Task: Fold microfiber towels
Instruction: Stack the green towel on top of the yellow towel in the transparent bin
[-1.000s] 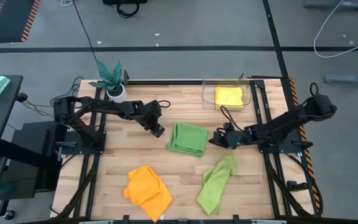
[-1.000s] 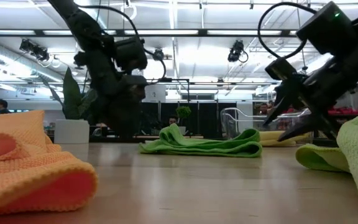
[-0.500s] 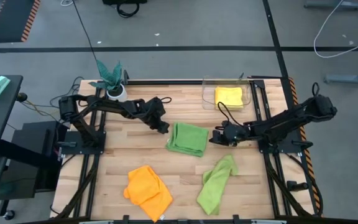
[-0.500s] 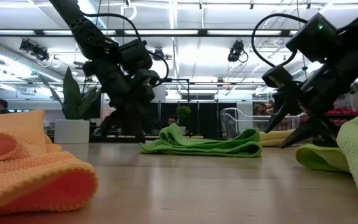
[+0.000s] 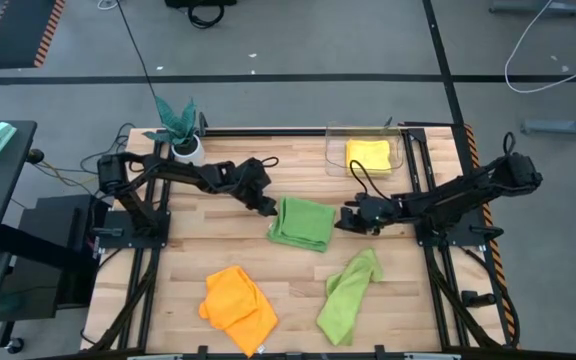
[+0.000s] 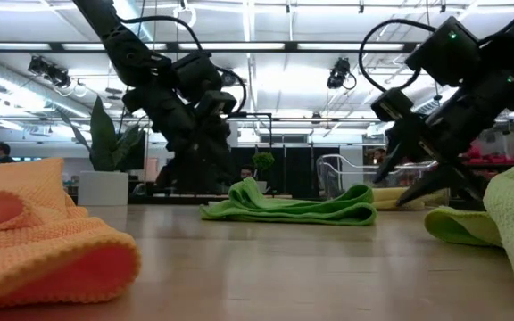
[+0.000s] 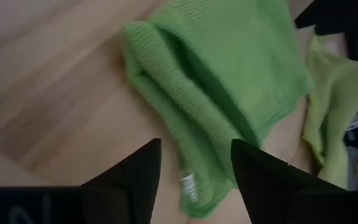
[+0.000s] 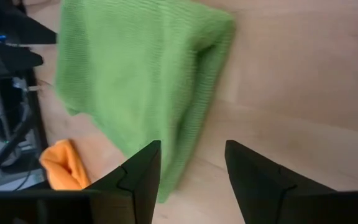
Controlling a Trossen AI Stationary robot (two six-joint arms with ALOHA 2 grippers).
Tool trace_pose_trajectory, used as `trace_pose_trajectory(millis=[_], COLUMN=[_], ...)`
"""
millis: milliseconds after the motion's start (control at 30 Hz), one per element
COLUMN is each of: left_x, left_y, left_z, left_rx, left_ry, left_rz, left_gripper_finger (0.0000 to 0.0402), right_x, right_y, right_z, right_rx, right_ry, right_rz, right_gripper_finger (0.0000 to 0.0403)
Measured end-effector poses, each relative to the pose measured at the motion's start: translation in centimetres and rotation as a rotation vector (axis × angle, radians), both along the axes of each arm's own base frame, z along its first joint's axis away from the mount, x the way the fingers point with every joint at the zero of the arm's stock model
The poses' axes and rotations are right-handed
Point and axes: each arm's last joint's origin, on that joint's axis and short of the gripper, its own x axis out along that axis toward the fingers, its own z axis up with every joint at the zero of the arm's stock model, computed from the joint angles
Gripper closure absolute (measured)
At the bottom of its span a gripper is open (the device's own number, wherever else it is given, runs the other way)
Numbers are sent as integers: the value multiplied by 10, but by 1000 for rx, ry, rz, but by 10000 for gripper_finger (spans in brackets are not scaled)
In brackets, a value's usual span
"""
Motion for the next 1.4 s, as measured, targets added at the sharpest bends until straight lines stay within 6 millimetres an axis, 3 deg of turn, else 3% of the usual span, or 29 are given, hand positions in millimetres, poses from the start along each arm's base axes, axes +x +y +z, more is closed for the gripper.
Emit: trace_pose_trajectory(millis=[233, 567, 900, 1400], left_x=[6, 9, 14, 19], left_y=[-3, -2, -3, -4], left_z=[-5, -25, -20, -13], left_rx=[-11, -62, -119, -224], left_ry=[-13, 32, -48, -115], left_rz=[1, 0, -31, -33], left_gripper_finger=[201, 201, 187, 179], right_x=[3, 16, 39, 40], right_y=[-5, -4, -3, -3], right_z=[3, -16, -22, -26], right_rx=[-2, 58, 50, 45], right_ry=[-10, -7, -8, 13], right_rz=[-47, -31, 14, 28], right_gripper_finger=[216, 216, 216, 216])
